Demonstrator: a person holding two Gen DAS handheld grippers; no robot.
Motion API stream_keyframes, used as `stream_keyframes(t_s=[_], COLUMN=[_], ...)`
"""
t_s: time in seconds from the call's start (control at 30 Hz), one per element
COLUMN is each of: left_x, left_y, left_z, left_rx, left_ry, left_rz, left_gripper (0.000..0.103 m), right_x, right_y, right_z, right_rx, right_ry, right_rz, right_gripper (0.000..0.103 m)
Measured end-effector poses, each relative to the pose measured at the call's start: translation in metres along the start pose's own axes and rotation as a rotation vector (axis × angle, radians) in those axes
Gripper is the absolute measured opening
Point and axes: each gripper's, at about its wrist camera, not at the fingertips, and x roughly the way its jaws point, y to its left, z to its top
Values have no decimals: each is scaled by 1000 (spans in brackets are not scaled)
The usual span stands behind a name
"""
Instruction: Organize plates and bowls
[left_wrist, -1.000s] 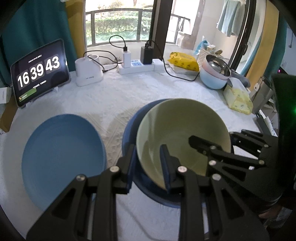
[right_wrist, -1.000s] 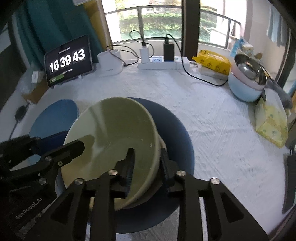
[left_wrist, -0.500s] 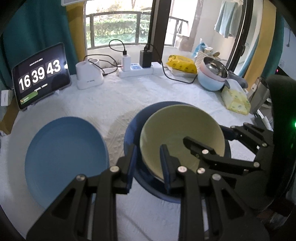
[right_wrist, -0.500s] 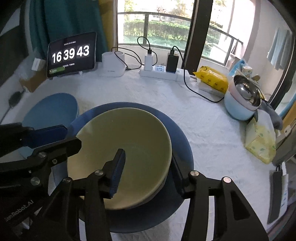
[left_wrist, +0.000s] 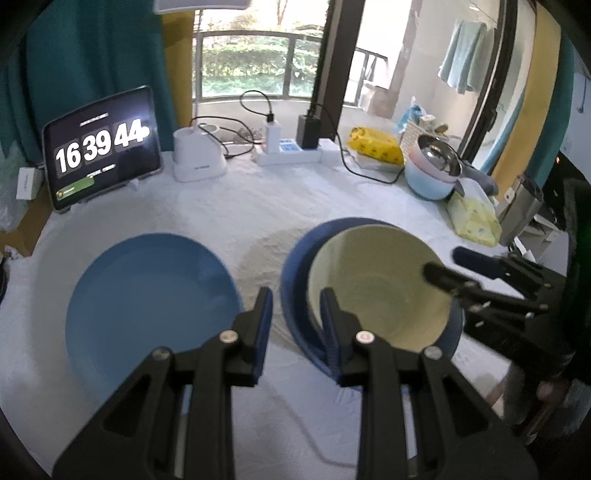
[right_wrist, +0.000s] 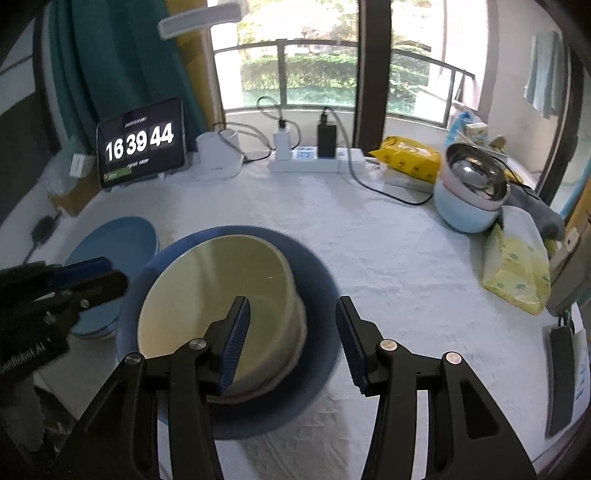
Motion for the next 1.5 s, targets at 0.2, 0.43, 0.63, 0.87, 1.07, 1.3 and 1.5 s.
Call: stream_keyframes(t_s=[0.2,0.43,0.63,0.87,1.07,1.3,1.5], left_x=[1,-4,2,17,29,42,47], left_y=[15,21,15,8,0,-7,5], left_z=[-5,-10,-13,-14,-14,-13,-10], left_rx=[-29,-39,-13,0,32,68,32], left_ry=[-15,-35,-27,16,53,51,74], left_rz=[24,28,14,32,63,135,62], left_gripper=[28,28,32,38,39,42,42], right_x=[-13,-18,-5,7,19,30,37], right_y=[-25,-47,-57,-58,-57,-48,-56], right_z=[-4,-10,-15,-17,-22,-26,-31], right_rx=[60,112,155,166,167,169,239], right_ry=[-37,-48,-18,3,31,34,30], right_rz=[22,27,76,108,88,9,37], right_gripper=[54,54,54,54,54,65,66])
